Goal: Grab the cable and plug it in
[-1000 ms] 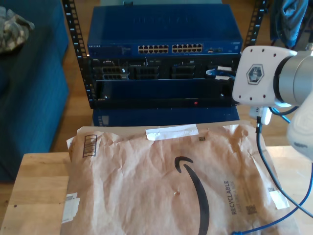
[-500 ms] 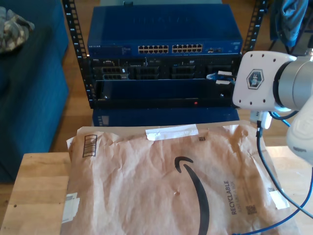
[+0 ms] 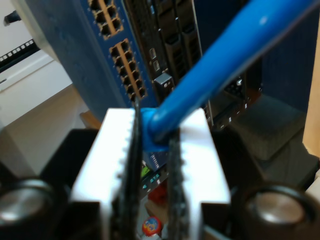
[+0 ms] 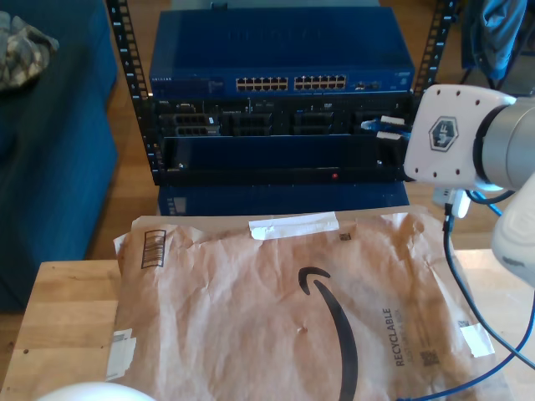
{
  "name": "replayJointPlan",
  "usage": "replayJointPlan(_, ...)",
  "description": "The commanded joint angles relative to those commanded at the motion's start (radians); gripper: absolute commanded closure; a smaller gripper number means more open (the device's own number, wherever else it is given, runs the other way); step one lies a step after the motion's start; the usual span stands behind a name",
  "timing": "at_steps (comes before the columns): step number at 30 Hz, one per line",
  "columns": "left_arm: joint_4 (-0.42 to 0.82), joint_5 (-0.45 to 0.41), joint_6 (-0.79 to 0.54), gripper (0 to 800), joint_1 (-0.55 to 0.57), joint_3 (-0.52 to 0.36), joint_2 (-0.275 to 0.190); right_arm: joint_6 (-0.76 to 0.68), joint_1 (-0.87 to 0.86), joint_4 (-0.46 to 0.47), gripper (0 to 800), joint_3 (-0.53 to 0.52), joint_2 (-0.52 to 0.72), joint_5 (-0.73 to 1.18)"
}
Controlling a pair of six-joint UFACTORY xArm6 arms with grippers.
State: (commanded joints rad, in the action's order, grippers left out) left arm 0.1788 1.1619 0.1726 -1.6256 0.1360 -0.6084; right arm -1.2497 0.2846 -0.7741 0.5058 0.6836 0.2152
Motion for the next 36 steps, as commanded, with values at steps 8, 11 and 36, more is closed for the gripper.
replayJointPlan(8, -0.006, -0.005, -0.009, 0, -0.003, -0.005, 0.009, 0.003, 0.003, -0.005, 799, -0.023, 0.02, -0.002)
replayJointPlan(11, -0.005, -0.072, -0.011, 0, -0.003, -0.046, 0.038, 0.003, 0.005, -0.008, 799, -0.017, 0.006, -0.02)
replayJointPlan(36, -0.008, -0.104, -0.018, 0, -0.006, -0.048, 0.058, 0.005, 0.012, 0.057, 800, -0.02, -0.203, -0.129)
